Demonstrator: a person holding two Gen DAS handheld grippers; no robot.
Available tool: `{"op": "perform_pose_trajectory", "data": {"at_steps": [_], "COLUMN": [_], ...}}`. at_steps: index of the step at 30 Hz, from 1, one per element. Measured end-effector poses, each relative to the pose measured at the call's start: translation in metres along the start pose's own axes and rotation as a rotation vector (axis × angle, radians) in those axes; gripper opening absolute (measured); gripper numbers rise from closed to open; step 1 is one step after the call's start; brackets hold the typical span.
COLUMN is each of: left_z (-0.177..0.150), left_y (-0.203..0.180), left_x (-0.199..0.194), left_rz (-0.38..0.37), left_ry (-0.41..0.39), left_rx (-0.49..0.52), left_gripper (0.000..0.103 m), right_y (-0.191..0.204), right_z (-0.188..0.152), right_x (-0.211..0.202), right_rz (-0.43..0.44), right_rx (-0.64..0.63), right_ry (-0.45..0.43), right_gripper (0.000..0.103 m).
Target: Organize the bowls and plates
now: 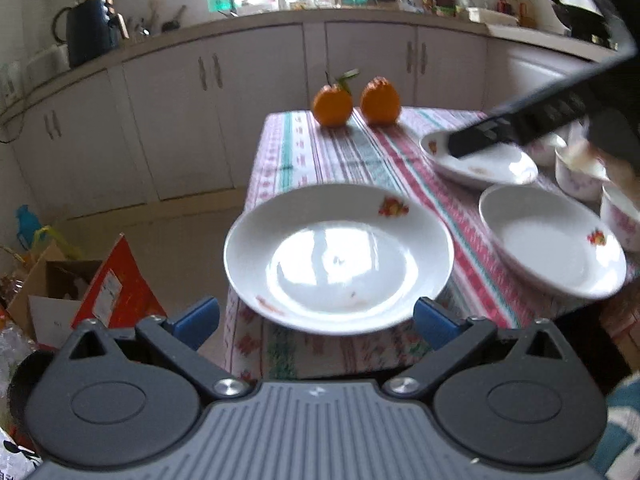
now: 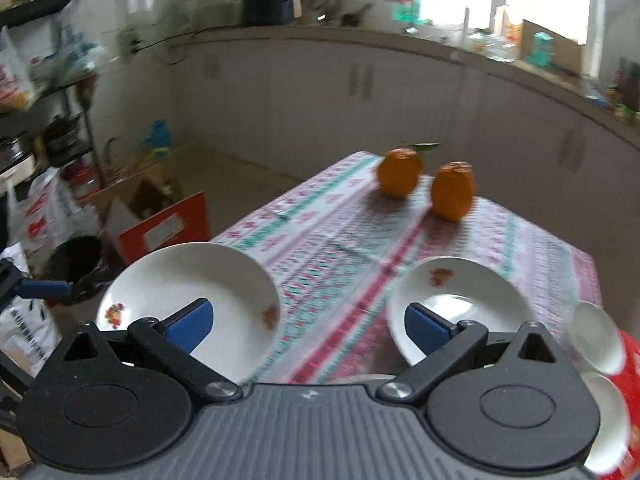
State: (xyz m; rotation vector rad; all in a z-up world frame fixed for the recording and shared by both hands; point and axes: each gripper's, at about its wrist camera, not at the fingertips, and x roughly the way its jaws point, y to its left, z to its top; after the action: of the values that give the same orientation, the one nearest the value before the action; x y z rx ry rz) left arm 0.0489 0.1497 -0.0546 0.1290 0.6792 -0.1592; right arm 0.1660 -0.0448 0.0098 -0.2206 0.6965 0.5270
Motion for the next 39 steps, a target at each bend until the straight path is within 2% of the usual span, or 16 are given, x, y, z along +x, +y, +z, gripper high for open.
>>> {"op": "perform_pose_trajectory", "data": {"at_steps": [3,7,15,19,24,30,39], "left_z": [-0.008,-0.011,-0.008,-0.005,-0.004,-0.001,0.002], "left_y": [0.008,0.017,0.024,0.024,0.024,0.025,0.023], "left_x": [0.009,0.021,0.037,0.043,0.047,0.05,0.051], "left_rz": [-0.014,-0.03,-0.126,-0.164,-0.188,-0.204,-0.214], "left_ry": [0.015,0.038,0.05,0.056,0.062,0.072,0.087], "left_rx": [0.022,0.04,0.114,0.136,0.145,0.152,0.161], "left_gripper": [0.102,0.102,0.102,0.102,0.102,0.101,0.101], "right_y": [0.004,0.009,0.005,-0.003,-0.011,-0.018,-0.019], "right_z": [0.006,0.01,0.022,0.028,0.032,0.033,0.034], "right_x": [0.026,0.059,0.105,0.122,0.134,0.146,0.152], "right_rz": [0.075,0.122,0.238,0.288,0.34,0.381,0.439], "right_rx": [-0.013,-0.033,-0.025,0.009,0.04,0.082,0.098], "right_ry": [0.052,0.12,0.255,0.3,0.325,0.35,0.362], "right_gripper": [0.103,0.103,0.103,0.096,0.082,0.07,0.068]}}
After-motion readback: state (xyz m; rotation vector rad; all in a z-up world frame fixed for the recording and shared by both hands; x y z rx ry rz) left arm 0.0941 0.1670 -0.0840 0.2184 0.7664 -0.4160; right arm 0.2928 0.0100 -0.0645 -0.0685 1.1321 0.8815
